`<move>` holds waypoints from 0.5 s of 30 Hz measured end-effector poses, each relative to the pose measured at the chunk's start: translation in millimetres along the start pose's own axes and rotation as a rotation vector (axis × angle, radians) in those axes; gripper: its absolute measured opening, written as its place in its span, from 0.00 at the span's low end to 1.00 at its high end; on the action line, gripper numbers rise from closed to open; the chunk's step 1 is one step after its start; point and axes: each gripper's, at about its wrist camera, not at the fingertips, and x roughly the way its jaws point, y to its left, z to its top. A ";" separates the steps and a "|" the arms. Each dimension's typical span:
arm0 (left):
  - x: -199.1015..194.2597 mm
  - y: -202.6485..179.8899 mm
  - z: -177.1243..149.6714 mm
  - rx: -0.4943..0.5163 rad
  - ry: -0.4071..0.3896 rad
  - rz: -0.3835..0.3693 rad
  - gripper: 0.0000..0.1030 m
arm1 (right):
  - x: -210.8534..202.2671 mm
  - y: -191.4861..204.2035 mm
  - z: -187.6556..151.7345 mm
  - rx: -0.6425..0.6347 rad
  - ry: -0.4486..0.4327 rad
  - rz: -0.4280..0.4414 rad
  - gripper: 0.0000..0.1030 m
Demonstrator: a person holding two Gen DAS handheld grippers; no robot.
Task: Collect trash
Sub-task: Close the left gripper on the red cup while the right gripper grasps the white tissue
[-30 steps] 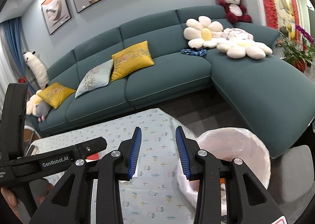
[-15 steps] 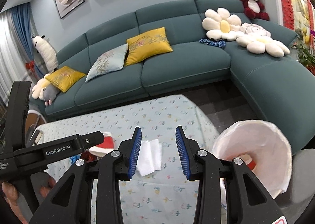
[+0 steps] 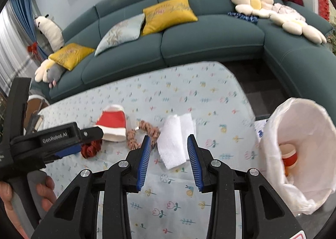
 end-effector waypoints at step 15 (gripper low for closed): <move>59.1 17.7 31.6 -0.087 0.048 -0.002 0.67 | 77.1 -4.9 1.1 0.006 0.101 0.004 0.34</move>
